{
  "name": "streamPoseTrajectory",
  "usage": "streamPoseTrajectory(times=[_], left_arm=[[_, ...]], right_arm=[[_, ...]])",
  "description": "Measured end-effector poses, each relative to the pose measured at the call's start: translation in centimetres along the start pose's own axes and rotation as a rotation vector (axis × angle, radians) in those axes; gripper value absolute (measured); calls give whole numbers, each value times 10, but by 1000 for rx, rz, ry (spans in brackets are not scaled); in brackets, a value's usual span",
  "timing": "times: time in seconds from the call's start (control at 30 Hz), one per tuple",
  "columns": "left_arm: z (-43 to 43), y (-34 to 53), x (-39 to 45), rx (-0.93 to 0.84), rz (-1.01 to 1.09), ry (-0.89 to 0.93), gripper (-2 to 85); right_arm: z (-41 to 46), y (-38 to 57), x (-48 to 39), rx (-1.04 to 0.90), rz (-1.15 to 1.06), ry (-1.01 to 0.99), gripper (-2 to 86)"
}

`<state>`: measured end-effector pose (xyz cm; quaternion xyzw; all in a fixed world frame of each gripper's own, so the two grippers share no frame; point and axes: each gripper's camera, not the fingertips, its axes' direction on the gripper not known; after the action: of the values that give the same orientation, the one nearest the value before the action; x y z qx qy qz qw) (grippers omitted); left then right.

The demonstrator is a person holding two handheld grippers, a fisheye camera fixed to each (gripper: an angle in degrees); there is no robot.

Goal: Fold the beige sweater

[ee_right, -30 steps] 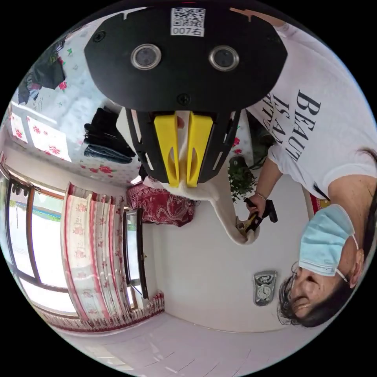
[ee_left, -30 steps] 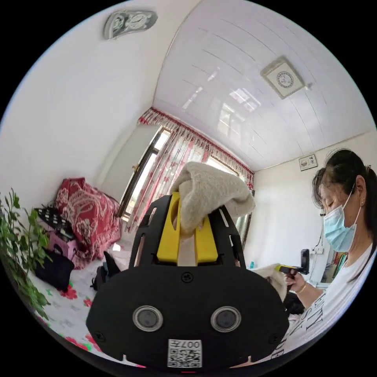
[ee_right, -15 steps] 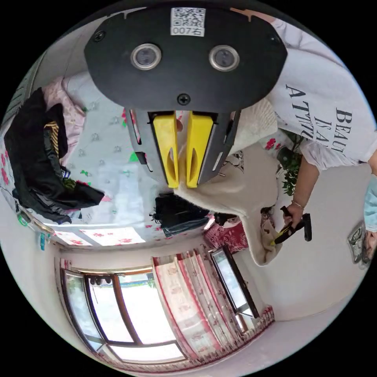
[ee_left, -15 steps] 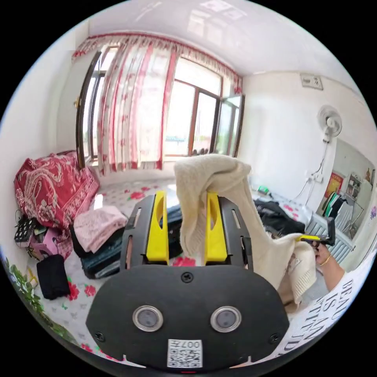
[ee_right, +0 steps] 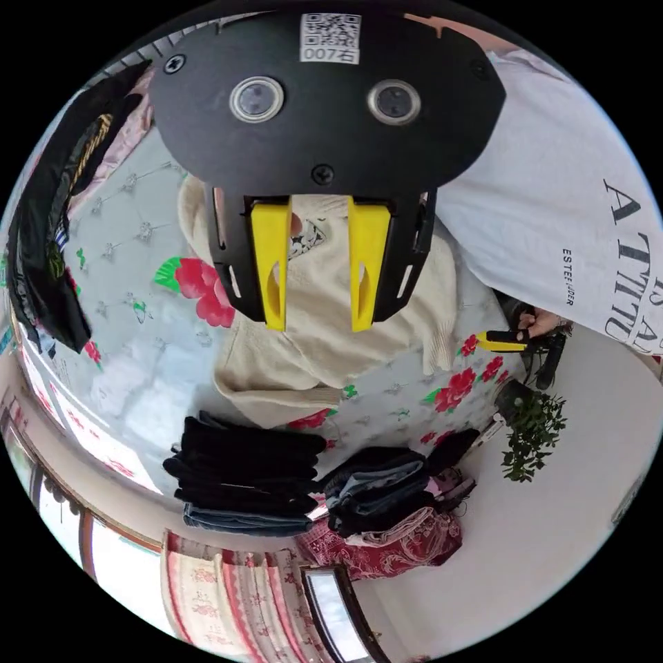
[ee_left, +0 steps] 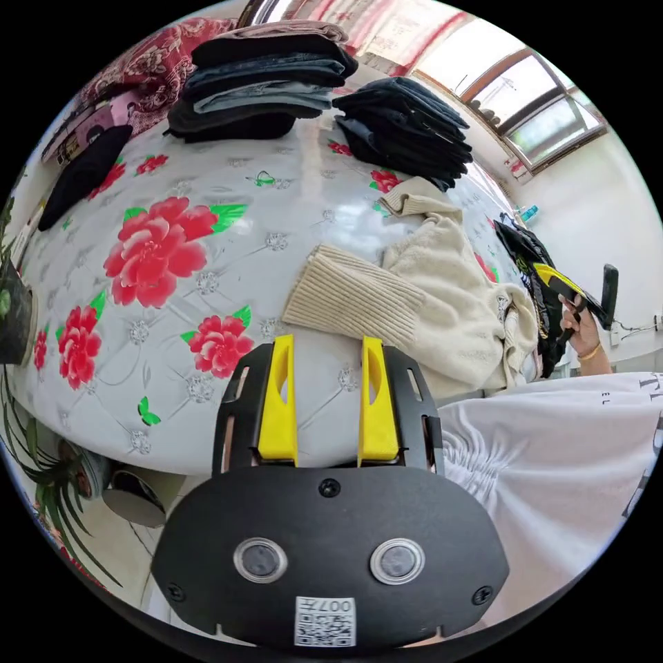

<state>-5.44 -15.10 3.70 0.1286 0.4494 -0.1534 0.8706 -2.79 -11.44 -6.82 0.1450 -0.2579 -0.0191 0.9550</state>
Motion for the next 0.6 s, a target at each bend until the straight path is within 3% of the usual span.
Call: streamPoseTrajectory(times=[0.13,0.23,0.37,0.6], left_arm=[[56,-9,9,-78,16,84,145],[78,-16,16,-78,21,130,148],[84,-19,14,-78,25,140,145],[47,-19,12,27,132,66,150]], right_arm=[[96,-92,-34,-142,-224,-39,102],[160,-122,-42,-343,-230,-30,93],[162,-121,-52,-373,-246,77,63],[-91,-24,-10,285,53,177,37]])
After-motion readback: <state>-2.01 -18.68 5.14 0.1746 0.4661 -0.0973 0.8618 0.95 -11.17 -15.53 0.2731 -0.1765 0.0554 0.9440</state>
